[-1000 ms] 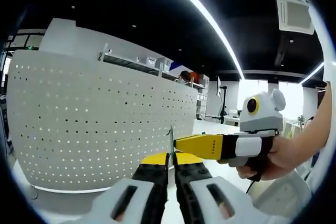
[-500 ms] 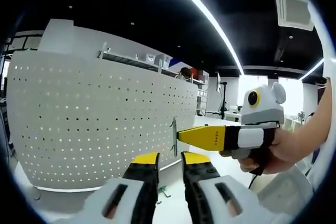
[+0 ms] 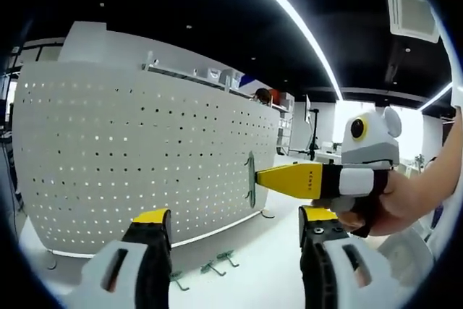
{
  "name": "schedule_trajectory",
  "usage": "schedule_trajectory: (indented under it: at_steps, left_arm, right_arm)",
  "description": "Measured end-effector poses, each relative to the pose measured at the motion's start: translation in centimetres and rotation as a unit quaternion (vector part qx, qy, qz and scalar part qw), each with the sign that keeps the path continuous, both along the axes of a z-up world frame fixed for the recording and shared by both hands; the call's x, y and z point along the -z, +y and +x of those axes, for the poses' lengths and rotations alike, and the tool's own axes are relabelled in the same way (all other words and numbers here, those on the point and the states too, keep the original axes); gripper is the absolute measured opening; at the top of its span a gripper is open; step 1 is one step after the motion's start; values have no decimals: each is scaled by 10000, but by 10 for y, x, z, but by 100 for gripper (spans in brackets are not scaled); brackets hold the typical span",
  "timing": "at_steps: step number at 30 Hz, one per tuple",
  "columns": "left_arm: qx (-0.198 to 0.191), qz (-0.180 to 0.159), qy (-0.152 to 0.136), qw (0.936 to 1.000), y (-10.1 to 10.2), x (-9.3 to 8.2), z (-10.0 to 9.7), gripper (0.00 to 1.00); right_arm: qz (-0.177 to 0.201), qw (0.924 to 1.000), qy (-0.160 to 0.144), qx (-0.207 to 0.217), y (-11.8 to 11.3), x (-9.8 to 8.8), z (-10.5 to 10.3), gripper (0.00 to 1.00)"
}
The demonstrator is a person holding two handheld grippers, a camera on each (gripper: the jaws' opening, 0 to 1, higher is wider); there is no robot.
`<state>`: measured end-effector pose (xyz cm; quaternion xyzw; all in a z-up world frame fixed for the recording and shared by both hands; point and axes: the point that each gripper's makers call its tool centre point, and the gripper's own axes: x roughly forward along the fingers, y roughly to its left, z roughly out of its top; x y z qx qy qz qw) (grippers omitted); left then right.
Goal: Insert the hook assembly into the mounting plate slot until the hook locks in place.
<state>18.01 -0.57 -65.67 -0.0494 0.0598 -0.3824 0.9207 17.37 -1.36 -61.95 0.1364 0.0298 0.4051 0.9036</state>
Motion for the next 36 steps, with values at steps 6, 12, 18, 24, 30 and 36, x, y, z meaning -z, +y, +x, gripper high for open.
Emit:
schedule_trajectory:
  at_steps: [6,12,18,24,30,36]
  left_arm:
    - [32,60,16,10000,-2,3,-1,77]
    - [53,99,6,9999,-3,3,-2,78]
    - [37,114,36,9999,-2,4,-1,78]
    - [34,196,26,9998,1,7,-1,77]
    - [74,405,189,9990,5,22,-4,78]
    - [114,567,414,9975,11,40,-8,77]
  right_arm:
    - [-13,10000,12,1,0,1,0,1]
    - [-5,10000,24,9,-1,0,0,1]
    - [6,10000,40,-3,-1,1,0,1]
    - [-22,10000,32,-15,0,1,1,1]
    - [-40,10000,50,5,-2,3,1,1]
    - [-52,10000,78,10,-2,5,1,1]
